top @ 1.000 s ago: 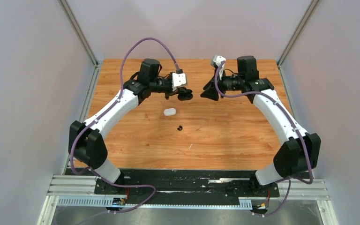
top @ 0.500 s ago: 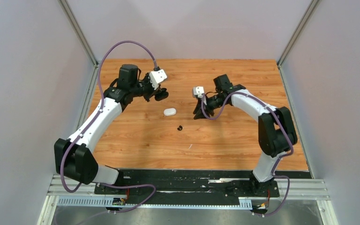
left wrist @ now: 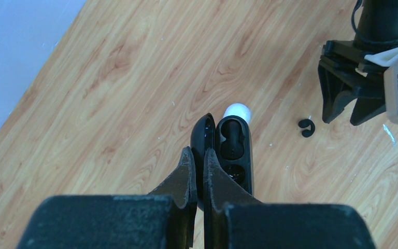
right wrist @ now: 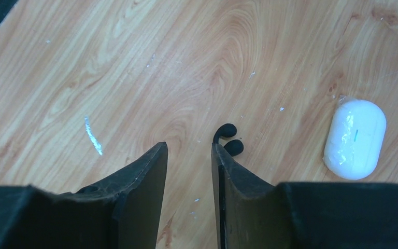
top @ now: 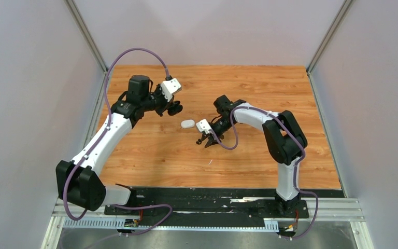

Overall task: Insert the wireless bluetooth earbuds into the charging case
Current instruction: Pick up the left earbud from the center of the board.

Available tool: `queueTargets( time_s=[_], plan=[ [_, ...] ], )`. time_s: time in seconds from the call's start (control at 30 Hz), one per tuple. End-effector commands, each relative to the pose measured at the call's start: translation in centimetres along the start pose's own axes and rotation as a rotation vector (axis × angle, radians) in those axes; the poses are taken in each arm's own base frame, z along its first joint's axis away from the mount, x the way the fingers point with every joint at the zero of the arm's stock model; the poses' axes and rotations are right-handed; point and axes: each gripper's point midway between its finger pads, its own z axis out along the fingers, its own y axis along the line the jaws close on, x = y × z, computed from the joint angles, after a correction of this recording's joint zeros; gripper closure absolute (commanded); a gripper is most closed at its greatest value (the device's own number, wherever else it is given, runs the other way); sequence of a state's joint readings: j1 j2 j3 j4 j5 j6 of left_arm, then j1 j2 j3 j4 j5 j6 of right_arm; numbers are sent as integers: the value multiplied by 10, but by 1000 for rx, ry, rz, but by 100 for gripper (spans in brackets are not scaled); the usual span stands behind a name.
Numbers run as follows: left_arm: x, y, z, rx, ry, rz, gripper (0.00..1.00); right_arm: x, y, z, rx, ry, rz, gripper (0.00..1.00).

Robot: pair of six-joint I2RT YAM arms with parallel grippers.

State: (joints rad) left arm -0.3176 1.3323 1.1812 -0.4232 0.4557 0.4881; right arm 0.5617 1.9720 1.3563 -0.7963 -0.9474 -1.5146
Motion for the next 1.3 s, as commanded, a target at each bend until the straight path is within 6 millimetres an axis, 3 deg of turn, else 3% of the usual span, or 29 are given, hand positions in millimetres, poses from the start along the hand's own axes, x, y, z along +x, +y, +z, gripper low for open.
queueTargets(
  time_s=[0.0, 0.23, 0.77, 1.27],
  plan=[
    [-13, 3, -13, -38, -46, -13, 100, -1, -14, 4, -6, 7, -96, 62],
    [-12, 4, -13, -43, -44, -12, 100, 8, -16, 10, -20, 34, -92, 60],
    [-10, 3, -10, -29, -40, -22, 100, 3, -22, 19, -33, 16, -109, 59],
    [-8, 5, -8, -22, -31, -24, 100, 19, -21, 26, -65, 55, -78, 60]
  ],
)
